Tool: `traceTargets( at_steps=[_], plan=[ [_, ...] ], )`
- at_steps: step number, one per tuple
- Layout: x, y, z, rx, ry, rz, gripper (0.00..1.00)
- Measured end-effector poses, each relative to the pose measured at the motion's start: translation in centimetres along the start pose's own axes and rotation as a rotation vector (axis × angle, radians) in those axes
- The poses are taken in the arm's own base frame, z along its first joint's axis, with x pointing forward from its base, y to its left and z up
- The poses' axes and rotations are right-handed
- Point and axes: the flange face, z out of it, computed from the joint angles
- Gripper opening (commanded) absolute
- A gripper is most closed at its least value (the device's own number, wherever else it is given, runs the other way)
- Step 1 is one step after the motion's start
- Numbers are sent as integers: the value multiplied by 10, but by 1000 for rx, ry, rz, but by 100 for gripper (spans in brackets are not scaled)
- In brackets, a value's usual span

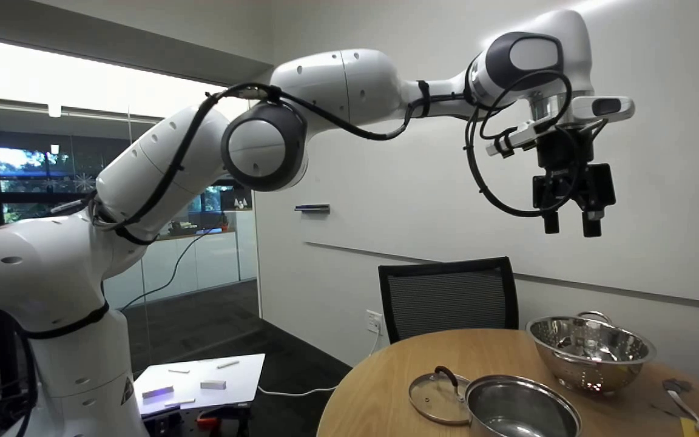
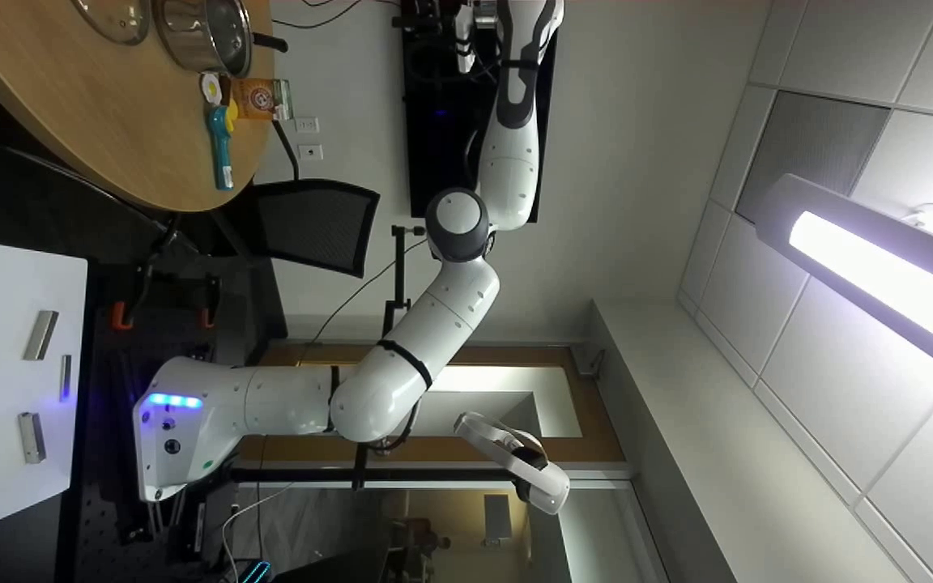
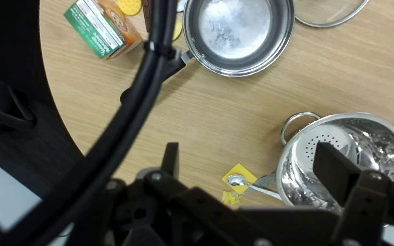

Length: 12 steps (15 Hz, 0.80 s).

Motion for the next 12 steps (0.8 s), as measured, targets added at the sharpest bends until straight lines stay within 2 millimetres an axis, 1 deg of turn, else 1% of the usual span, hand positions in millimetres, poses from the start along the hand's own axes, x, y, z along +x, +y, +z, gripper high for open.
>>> traceTargets(
  at_steps=[2,7,12],
  plan=[
    [1,10,0,-15,7,111,100],
    [1,51,-1,-47,16,391,100],
    [-2,87,10,-80,-4,664,100]
  ],
)
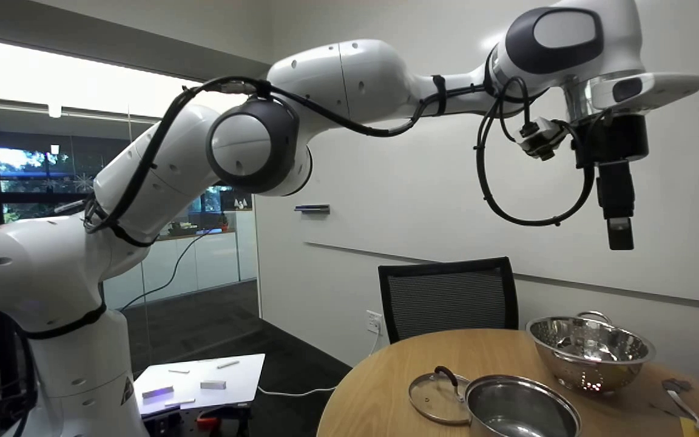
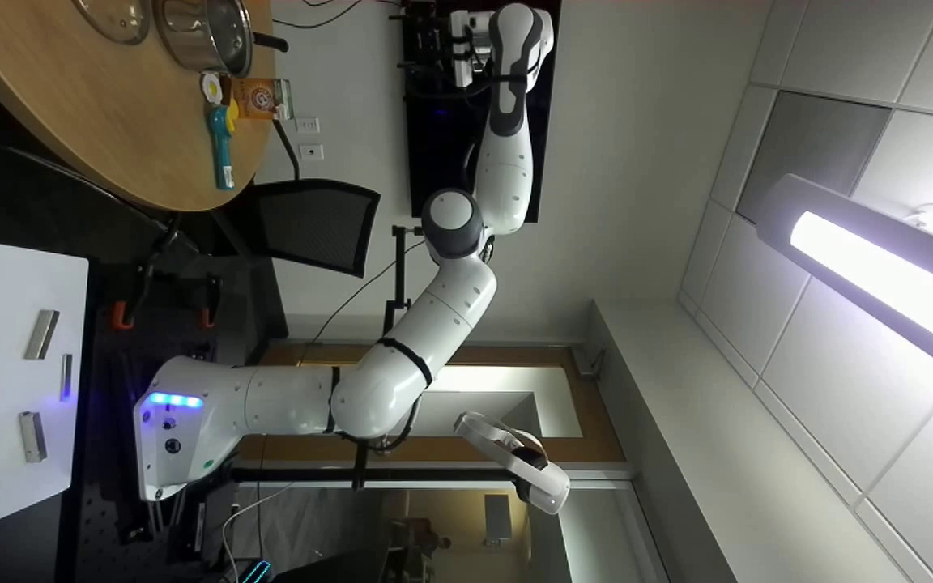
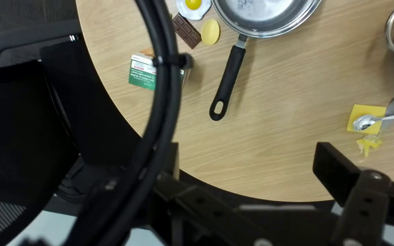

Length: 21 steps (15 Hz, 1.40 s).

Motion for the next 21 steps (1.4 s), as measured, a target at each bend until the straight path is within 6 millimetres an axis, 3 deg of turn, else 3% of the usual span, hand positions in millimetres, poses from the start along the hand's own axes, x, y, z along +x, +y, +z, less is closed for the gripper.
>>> traceTargets(
  at_steps=[13,21],
  plan=[
    [26,64,28,-101,-90,681,100],
    [33,76,33,-113,-108,1109,100]
  ],
)
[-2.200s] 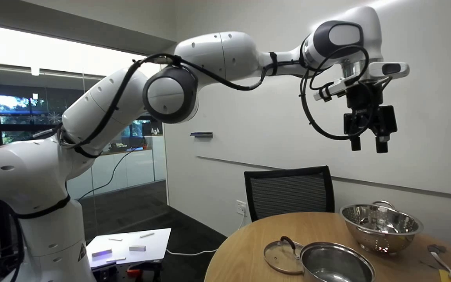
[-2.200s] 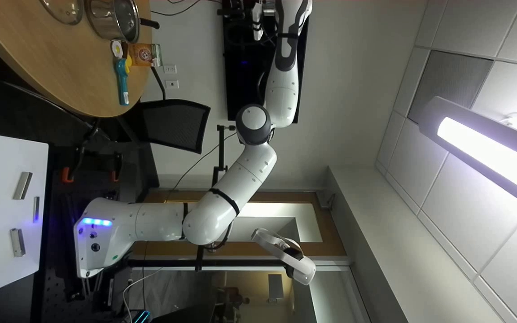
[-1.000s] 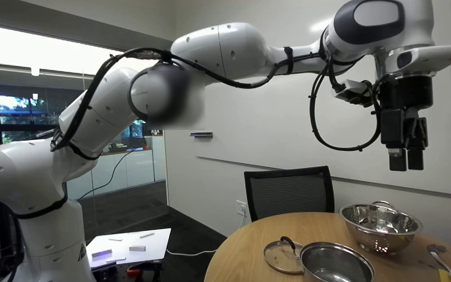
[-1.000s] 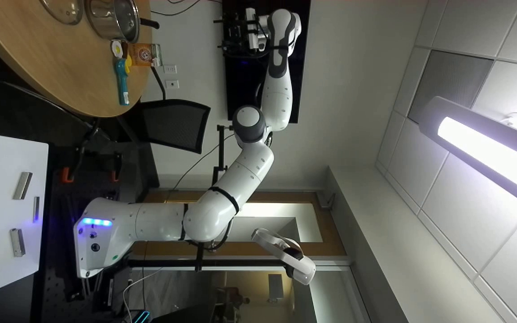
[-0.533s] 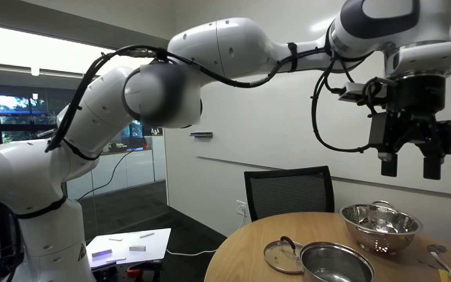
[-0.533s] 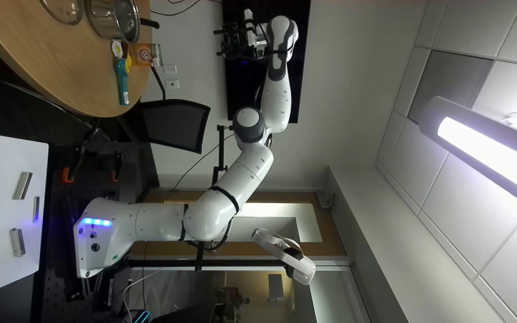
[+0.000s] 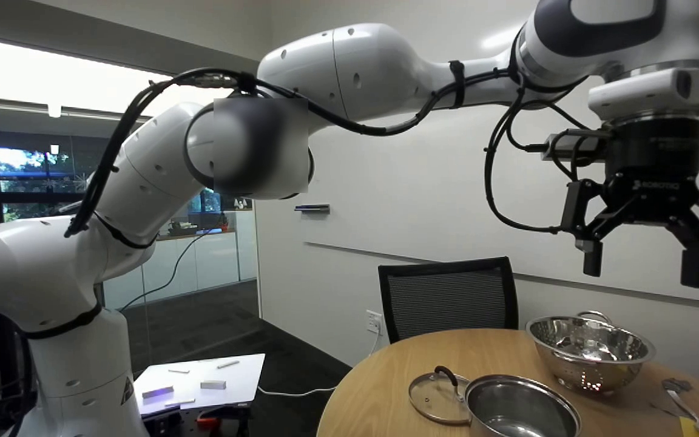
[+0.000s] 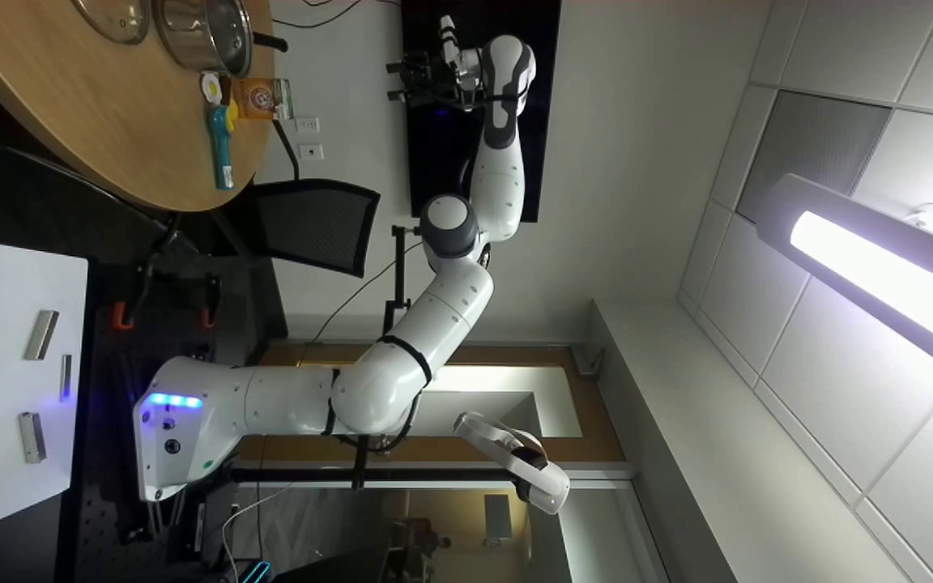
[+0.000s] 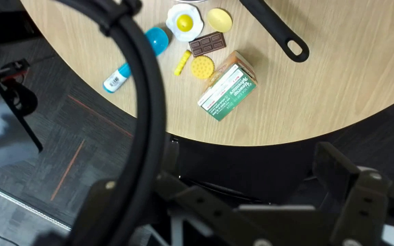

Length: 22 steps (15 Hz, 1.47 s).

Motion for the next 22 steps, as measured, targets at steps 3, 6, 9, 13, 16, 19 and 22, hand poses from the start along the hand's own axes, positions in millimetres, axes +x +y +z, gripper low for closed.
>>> traceTargets(
  at_steps=[3,6,9,13,16,19,22],
  plan=[
    [-3,0,0,0,-3,169,100],
    [-6,0,0,0,-4,342,100],
    [-11,-1,2,2,-6,512,100],
    [-27,-14,-5,109,-57,534,100],
    [-38,-15,-6,123,-58,512,100],
    [-37,-15,-6,123,-57,504,100],
    [-36,-16,-4,120,-55,504,100]
  ],
)
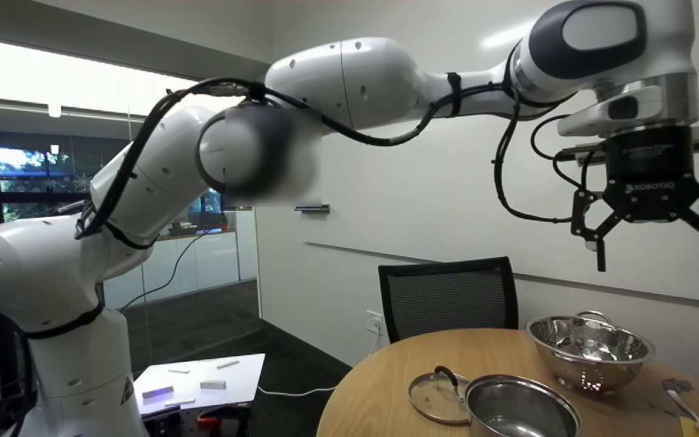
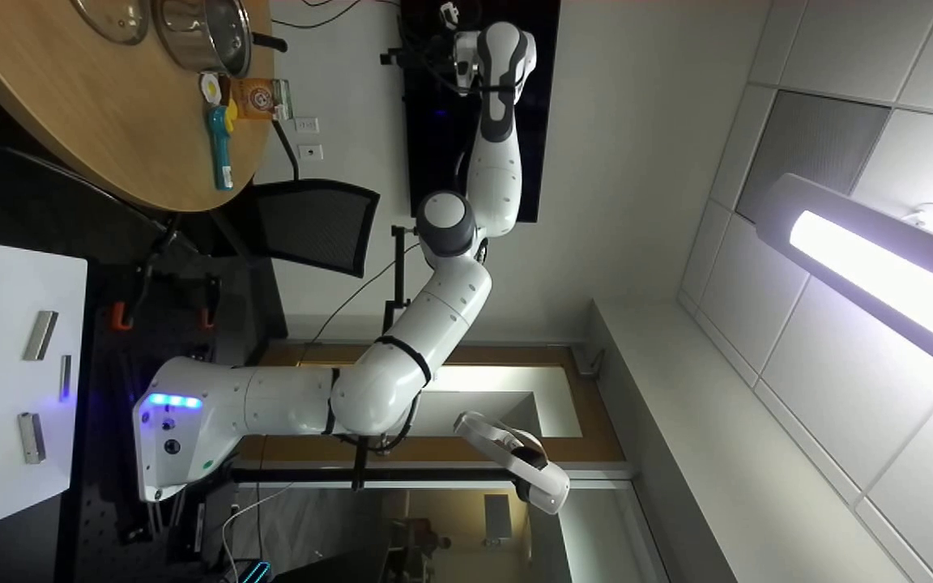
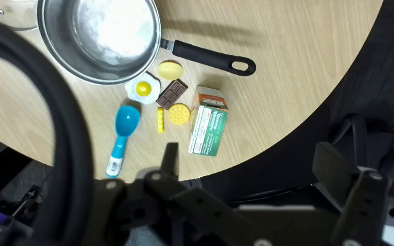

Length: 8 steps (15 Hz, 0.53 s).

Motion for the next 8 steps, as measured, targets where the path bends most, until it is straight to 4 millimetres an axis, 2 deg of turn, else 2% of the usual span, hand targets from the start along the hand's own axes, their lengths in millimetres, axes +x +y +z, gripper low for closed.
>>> traceTargets(
  at_steps=[3,8],
  plan=[
    [11,-6,20,-33,30,40,100],
    [50,-29,83,-130,72,141,100]
  ],
)
